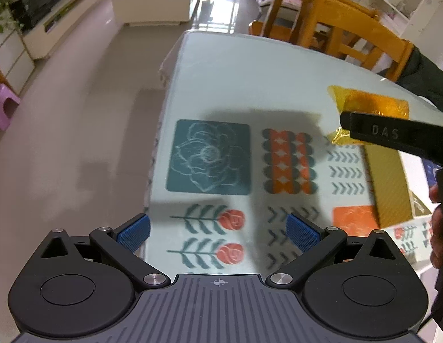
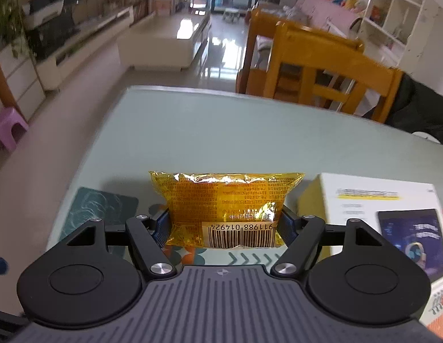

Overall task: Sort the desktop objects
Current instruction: 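Close the right gripper on the snack pack and lift it, then carry the snack pack into the white box tray and open the right gripper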

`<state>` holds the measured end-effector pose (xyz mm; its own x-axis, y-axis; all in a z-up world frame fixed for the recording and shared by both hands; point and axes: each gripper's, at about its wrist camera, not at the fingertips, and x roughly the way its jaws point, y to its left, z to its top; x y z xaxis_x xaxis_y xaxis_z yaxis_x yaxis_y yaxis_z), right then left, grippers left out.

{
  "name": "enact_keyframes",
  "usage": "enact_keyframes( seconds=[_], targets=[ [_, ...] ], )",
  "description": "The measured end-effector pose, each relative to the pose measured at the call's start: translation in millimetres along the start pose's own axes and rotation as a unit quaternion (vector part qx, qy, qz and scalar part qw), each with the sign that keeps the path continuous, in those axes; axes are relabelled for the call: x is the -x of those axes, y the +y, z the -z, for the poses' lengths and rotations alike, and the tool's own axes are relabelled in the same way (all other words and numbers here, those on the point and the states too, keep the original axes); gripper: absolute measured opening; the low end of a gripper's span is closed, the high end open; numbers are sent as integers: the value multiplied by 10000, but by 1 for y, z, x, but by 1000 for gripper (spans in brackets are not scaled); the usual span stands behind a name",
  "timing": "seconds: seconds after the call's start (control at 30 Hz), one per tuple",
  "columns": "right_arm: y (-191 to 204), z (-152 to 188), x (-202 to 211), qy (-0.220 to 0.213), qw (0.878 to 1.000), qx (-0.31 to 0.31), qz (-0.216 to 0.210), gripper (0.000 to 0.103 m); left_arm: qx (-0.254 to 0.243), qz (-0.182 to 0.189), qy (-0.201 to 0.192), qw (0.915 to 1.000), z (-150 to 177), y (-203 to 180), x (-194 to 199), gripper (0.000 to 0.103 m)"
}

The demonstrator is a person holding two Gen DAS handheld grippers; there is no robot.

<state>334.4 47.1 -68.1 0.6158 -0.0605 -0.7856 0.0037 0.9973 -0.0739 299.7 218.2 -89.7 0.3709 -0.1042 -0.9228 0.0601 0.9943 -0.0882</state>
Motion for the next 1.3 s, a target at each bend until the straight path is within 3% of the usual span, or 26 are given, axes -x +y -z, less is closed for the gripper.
enact_keyframes(
  seconds=[0.3,0.73,1.3],
  targets=[
    [-43,16,69,-350,9989,-225,206,90,-225,135,-162,9995,28,-47,30,103],
    [-130,102,130,-190,9967,-614,500,91,-630,-75,-26,9980,81,-121,47,103],
    [-189,196,187,103,9973,-724,-116,91,-364,-519,92,9979,149,-169,68,103]
  ],
)
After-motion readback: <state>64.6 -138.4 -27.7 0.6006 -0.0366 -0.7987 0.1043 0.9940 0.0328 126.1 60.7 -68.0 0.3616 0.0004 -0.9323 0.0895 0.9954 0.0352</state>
